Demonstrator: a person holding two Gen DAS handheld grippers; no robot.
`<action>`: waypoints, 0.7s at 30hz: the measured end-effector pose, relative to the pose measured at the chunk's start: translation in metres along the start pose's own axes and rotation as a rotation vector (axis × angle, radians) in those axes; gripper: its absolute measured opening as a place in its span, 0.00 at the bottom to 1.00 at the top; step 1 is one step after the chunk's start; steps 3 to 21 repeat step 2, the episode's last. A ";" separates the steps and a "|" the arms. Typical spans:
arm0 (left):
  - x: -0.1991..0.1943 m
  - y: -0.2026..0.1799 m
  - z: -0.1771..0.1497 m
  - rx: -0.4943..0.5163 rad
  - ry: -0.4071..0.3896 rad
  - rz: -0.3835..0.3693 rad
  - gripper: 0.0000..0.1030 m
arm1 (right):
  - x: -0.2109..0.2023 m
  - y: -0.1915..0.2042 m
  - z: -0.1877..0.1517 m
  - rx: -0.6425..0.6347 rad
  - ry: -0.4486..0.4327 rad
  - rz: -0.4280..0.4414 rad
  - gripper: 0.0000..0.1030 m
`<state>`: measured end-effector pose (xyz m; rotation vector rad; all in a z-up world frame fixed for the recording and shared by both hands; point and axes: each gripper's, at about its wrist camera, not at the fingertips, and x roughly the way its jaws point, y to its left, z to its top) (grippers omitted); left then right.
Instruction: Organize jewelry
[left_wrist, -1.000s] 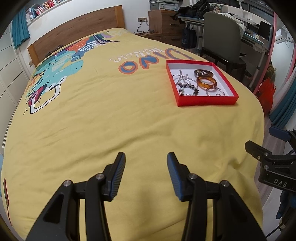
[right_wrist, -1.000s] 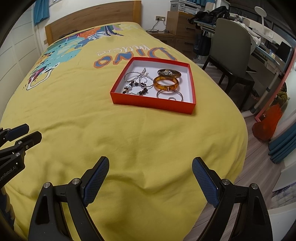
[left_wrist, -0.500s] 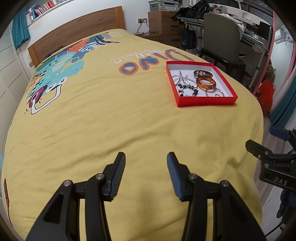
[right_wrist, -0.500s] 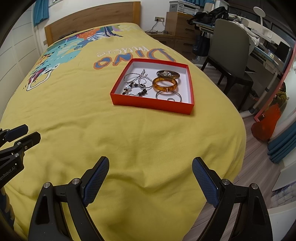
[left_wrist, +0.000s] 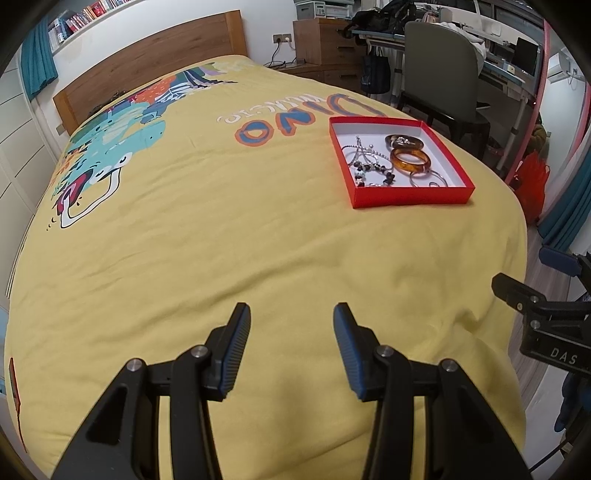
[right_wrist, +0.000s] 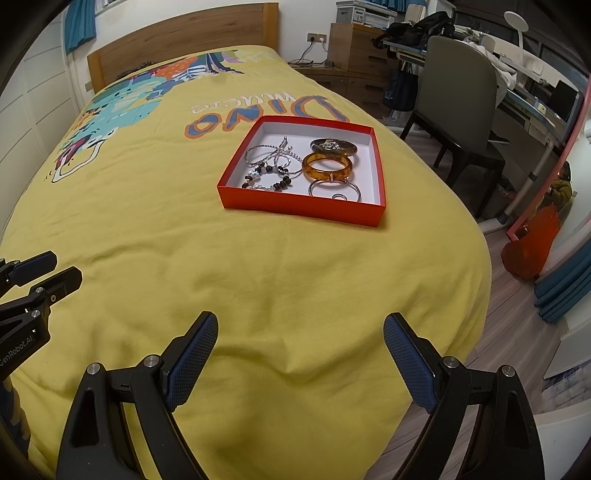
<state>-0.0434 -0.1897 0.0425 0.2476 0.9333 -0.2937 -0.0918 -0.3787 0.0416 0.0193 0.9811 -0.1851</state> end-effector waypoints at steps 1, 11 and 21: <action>0.001 0.000 0.000 0.001 0.002 0.000 0.43 | 0.001 0.000 0.000 0.001 0.001 0.000 0.88; 0.001 0.000 -0.001 0.002 0.003 -0.001 0.43 | 0.001 0.000 0.000 0.001 0.002 0.001 0.88; 0.001 0.000 -0.001 0.002 0.003 -0.001 0.43 | 0.001 0.000 0.000 0.001 0.002 0.001 0.88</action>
